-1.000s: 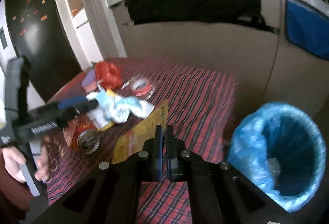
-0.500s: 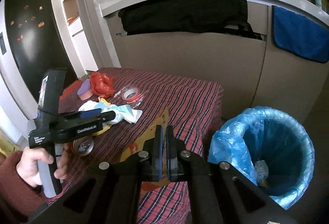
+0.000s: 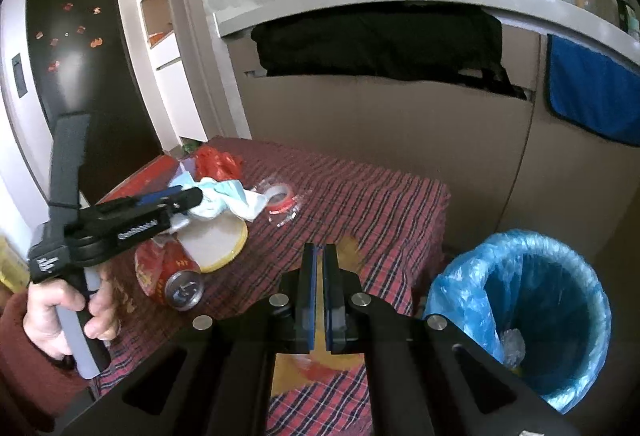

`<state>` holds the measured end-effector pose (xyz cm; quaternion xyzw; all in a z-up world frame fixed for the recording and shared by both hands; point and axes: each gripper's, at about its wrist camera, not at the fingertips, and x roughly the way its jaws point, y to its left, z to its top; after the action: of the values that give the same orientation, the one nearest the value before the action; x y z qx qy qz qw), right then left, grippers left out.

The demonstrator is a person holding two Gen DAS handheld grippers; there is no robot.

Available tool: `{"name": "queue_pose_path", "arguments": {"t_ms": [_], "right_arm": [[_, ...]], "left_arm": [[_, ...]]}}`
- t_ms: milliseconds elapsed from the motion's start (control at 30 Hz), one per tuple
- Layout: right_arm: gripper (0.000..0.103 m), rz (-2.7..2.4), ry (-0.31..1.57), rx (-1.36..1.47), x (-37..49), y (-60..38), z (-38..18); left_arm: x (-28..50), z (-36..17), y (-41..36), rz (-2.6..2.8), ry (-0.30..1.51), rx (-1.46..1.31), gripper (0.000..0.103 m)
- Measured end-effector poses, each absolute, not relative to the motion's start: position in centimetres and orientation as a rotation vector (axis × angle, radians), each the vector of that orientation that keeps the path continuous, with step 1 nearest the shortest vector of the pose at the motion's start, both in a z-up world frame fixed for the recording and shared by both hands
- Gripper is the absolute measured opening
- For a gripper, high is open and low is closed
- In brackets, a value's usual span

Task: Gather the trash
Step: 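Grasp yellow card with right tool while left tool grasps blue face mask, then carry yellow card and face mask with both tools toward the bin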

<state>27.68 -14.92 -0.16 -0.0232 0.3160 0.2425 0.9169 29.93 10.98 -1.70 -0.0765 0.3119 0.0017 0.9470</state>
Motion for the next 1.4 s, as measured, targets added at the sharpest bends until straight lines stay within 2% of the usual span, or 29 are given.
{"name": "queue_pose_path", "arguments": {"t_ms": [133, 267, 333, 400, 633, 833, 1033, 1167, 1200, 1267, 1400], "right_arm": [[0.002, 0.502, 0.623, -0.067, 27.5, -14.7, 1.1], [0.007, 0.574, 0.701, -0.039, 28.1, -15.2, 0.5], [0.028, 0.549, 0.739, -0.033, 28.1, -16.0, -0.8], [0.031, 0.506, 0.738, -0.018, 27.5, -17.0, -2.1], [0.031, 0.421, 0.86, 0.104, 26.7, -20.8, -7.1], [0.031, 0.472, 0.961, 0.236, 28.4, -20.3, -10.5], [0.029, 0.521, 0.837, 0.183, 29.1, -16.2, -8.2], [0.029, 0.553, 0.847, 0.15, 30.6, -13.1, -8.1], [0.026, 0.552, 0.859, 0.141, 31.1, -12.4, -8.3], [0.01, 0.549, 0.863, 0.107, 31.7, -11.2, -8.5], [0.004, 0.547, 0.815, 0.023, 31.5, -10.3, -7.3]], "left_arm": [[29.0, 0.2, 11.0, 0.006, 0.582, -0.138, 0.027], [28.4, 0.6, 11.4, -0.006, 0.575, -0.143, 0.027], [28.2, 0.3, 11.7, -0.016, 0.584, -0.154, 0.027], [28.1, -0.4, 12.1, -0.022, 0.602, -0.172, 0.027], [28.5, -2.6, 12.9, -0.023, 0.657, -0.225, 0.027], [28.3, -3.2, 13.7, -0.013, 0.667, -0.235, 0.027], [27.9, -3.7, 15.7, 0.013, 0.673, -0.253, 0.027], [27.7, -4.1, 16.6, 0.024, 0.675, -0.271, 0.027], [27.7, -4.1, 16.7, 0.024, 0.674, -0.27, 0.027], [27.5, -4.0, 16.6, 0.024, 0.67, -0.261, 0.027], [27.5, -3.3, 15.7, 0.014, 0.652, -0.24, 0.027]]}}
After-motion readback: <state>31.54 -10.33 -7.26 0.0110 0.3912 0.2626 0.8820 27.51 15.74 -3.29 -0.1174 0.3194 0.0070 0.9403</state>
